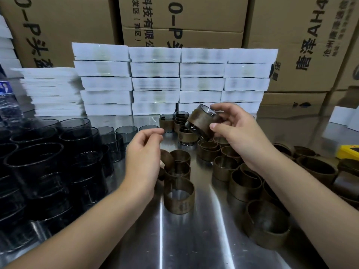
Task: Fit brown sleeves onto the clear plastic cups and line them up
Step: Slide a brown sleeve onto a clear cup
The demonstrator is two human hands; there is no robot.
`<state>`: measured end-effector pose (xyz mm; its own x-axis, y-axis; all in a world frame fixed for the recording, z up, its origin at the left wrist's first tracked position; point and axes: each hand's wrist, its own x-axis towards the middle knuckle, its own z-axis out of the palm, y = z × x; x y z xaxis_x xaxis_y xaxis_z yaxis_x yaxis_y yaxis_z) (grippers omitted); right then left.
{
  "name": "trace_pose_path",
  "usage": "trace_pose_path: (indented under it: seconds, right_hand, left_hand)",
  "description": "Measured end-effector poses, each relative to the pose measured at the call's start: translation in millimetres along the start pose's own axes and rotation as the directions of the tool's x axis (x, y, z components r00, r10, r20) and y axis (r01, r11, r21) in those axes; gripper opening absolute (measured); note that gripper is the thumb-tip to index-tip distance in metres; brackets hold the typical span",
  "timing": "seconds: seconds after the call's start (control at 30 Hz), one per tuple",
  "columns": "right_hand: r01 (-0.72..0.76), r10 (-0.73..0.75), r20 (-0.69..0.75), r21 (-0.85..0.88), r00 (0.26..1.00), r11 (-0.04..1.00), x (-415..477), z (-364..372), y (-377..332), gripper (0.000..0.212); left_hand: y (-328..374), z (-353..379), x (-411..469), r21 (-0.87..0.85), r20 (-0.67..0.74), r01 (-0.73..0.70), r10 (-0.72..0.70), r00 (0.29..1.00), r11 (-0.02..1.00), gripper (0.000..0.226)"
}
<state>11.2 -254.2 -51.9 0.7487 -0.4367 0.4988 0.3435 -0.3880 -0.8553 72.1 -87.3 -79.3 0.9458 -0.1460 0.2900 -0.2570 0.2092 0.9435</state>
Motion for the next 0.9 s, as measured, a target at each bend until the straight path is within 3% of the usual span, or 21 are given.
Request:
trace_pose_path:
  seconds: [0.1, 0.17, 0.23, 0.27, 0.3, 0.43, 0.6, 0.9]
  right_hand:
    - [-0.022, 0.025, 0.076, -0.039, 0.997, 0.999, 0, 4, 4, 0.04]
    - [-0.014, 0.024, 0.129, -0.082, 0.991, 0.997, -1, 5, 5, 0.04]
    - [-0.006, 0.027, 0.181, -0.117, 0.983, 0.993, -3, 8, 6, 0.04]
    - [-0.007, 0.033, 0.199, -0.132, 0.979, 0.991, -4, 9, 7, 0.04]
    - [-0.006, 0.038, 0.209, -0.15, 0.977, 0.989, -5, 11, 9, 0.04]
    - [0.006, 0.051, 0.23, -0.241, 0.972, 0.97, -5, 16, 15, 0.041]
    - [-0.035, 0.131, 0.326, -0.285, 0.936, 0.958, -5, 20, 24, 0.045]
    - [-0.085, 0.243, 0.323, -0.435, 0.915, 0.897, -4, 20, 27, 0.036]
  left_hand:
    - [-2, 2, 3, 0.095, 0.039, 0.046, -0.05, 0.998, 0.994, 0.019]
    - [-10, 2, 4, 0.407, 0.122, -0.028, -0.024, 0.992, 0.913, 0.011]
    - [-18, -1, 0, 0.766, 0.332, -0.294, 0.041, 0.943, 0.571, 0.018]
    - [-22, -2, -2, 0.795, 0.437, -0.416, 0.061, 0.898, 0.441, 0.027]
    - [-23, -2, -5, 0.778, 0.5, -0.481, 0.064, 0.863, 0.404, 0.033]
    - [-21, -3, -9, 0.638, 0.62, -0.601, 0.141, 0.771, 0.481, 0.032]
    - [-20, -3, -11, 0.461, 0.74, -0.741, 0.248, 0.625, 0.489, 0.02]
    - [-18, -3, -12, 0.425, 0.747, -0.754, 0.277, 0.604, 0.501, 0.034]
